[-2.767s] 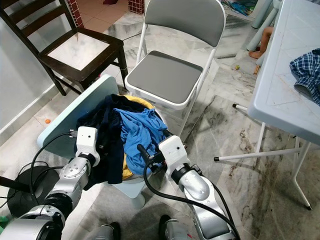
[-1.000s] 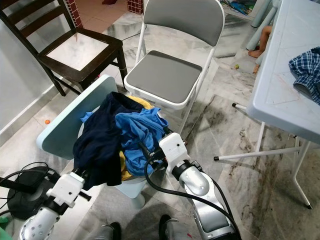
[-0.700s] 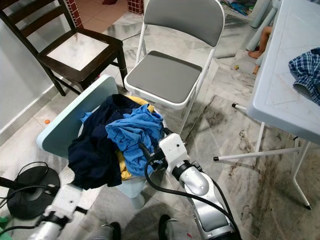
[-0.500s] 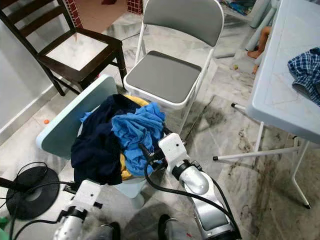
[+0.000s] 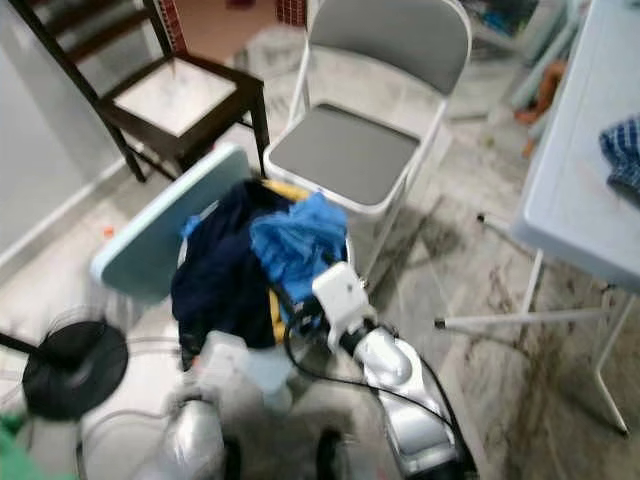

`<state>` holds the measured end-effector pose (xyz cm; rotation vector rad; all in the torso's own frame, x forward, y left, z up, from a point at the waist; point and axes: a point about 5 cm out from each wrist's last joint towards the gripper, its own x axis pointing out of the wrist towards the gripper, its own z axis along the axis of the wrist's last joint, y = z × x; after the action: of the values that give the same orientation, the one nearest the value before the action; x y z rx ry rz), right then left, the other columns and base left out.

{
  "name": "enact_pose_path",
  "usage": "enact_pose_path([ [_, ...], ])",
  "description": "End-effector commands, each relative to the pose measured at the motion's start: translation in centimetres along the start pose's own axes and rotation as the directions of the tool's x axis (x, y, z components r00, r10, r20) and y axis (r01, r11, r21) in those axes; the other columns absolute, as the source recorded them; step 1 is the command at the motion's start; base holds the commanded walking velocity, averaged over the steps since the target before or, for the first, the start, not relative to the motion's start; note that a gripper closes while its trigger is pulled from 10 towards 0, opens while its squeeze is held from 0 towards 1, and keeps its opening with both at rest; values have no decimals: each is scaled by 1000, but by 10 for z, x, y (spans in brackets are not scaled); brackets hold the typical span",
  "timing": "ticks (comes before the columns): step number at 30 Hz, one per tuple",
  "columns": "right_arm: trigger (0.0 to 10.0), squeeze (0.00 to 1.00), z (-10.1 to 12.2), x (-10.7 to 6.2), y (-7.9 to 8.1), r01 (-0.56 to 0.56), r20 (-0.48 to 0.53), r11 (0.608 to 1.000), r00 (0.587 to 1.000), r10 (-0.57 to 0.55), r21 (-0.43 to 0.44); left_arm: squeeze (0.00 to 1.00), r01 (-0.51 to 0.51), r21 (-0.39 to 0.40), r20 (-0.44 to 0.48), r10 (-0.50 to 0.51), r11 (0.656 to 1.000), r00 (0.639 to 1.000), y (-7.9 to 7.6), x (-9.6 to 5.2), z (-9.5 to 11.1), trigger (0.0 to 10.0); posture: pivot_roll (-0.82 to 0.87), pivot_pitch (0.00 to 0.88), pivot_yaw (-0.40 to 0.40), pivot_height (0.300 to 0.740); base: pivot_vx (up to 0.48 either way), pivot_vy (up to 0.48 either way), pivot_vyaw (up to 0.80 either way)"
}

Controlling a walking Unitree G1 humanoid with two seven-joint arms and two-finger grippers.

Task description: Hang hanger

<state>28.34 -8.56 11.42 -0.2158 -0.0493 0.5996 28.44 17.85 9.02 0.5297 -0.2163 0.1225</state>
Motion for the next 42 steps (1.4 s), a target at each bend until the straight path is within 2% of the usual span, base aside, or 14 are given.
enact_pose_path([
  [1, 10000, 0, -5, -3, 1, -2, -19, 1000, 1000, 2, 6, 1000, -64, -50, 8, 64, 997, 998, 54, 11, -9, 10000, 197, 268, -36, 740, 0, 0, 0],
  [3, 10000, 0, -5, -3, 2, -1, -19, 1000, 1000, 1, 5, 1000, -88, -49, 2, 88, 995, 996, 77, 16, -17, 10000, 193, 267, -33, 740, 0, 0, 0],
  [5, 10000, 0, -5, -3, 2, 0, -19, 1000, 1000, 0, 4, 1000, -96, -44, -5, 96, 994, 995, 82, 18, -20, 10000, 192, 266, -33, 740, 0, 0, 0],
  [6, 10000, 0, -5, -4, 2, 3, -20, 1000, 1000, -3, 3, 1000, -99, -34, -47, 98, 994, 994, 98, 16, -33, 10000, 186, 265, -28, 740, 0, 0, 0],
  [10, 10000, 0, -6, -5, 0, 16, -20, 1000, 1000, -16, 5, 1000, -71, -34, -100, 67, 997, 993, 122, 5, -46, 10000, 186, 264, -24, 740, 0, 0, 0],
  [15, 10000, 0, -6, -5, 0, 18, -19, 1000, 1000, -18, 5, 1000, -30, -61, -111, 23, 998, 994, 126, -2, -45, 10000, 187, 265, -23, 740, 0, 0, 0],
  [18, 10000, 0, -5, -3, 0, 18, -16, 1000, 1000, -18, 4, 1000, 34, -78, -32, -36, 996, 999, 111, 3, -35, 10000, 191, 264, -24, 740, 0, 0, 0],
  [22, 10000, 0, -5, -3, -1, 17, -15, 1000, 1000, -17, 3, 1000, 188, -95, 125, -175, 978, 977, 73, 13, -8, 10000, 191, 268, -28, 740, 0, 0, 0],
  [26, 10000, 0, -5, -3, -1, 15, -15, 1000, 1000, -15, 3, 1000, 253, -109, 163, -234, 961, 958, 52, 16, 5, 10000, 191, 269, -29, 740, 0, 0, 0],
  [27, 10000, 0, -5, -3, 0, 12, -16, 1000, 1000, -12, 3, 1000, 300, -150, 185, -271, 942, 945, 21, 22, 20, 10000, 184, 272, -28, 740, 0, 0, 0],
  [28, 10000, 0, -5, -3, 0, 12, -16, 1000, 1000, -12, 3, 1000, 300, -150, 185, -271, 942, 945, 21, 22, 20, 10000, 184, 272, -28, 740, 0, 0, 0],
  [33, 10000, 0, -4, -4, 1, 14, -15, 1000, 1000, -14, 3, 1000, 353, -200, 189, -318, 914, 929, -37, 33, 42, 10000, 167, 277, -32, 740, 0, 0, 0],
  [38, 10000, 0, -3, -11, 0, 19, -17, 1000, 1000, -19, 1, 1000, 353, -248, 145, -326, 902, 934, -47, 43, 39, 10000, 135, 297, -39, 740, 0, 0, 0],
  [42, 10000, 0, -6, -22, -1, 28, -45, 1000, 999, -28, -4, 1000, 262, -265, 65, -253, 928, 965, -42, 57, 34, 10000, 108, 316, -46, 740, 0, 0, 0],
])
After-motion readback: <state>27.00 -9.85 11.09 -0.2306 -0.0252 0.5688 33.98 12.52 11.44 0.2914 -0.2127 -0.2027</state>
